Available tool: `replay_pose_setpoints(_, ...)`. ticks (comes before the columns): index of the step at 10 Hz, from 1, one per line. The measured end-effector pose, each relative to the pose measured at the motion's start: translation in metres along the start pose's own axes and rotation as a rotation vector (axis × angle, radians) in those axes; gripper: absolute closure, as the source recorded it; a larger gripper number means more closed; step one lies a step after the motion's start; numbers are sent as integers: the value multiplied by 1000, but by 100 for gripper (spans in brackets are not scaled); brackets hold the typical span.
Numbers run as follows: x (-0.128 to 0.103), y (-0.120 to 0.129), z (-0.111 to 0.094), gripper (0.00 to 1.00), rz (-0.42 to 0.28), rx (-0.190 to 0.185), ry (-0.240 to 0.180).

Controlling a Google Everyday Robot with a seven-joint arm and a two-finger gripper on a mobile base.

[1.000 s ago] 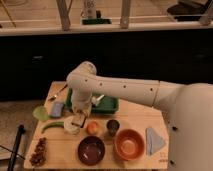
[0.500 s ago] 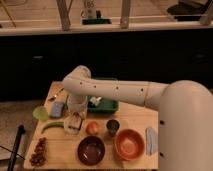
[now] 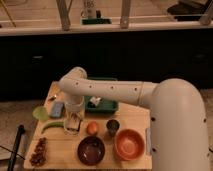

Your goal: Place eraser in paper cup

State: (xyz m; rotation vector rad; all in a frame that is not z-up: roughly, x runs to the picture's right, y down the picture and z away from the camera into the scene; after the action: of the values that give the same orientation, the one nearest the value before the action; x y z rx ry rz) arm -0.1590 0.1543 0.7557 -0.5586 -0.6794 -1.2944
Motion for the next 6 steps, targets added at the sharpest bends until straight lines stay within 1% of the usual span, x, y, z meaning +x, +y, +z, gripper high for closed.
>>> replay_pose_setpoints(2, -11, -3, -13, 100, 3, -22, 9)
replay_pose_setpoints(3, -15, -6, -17, 100, -1, -33, 6)
replay_pose_setpoints(6, -20, -10, -13, 100, -12, -50, -10)
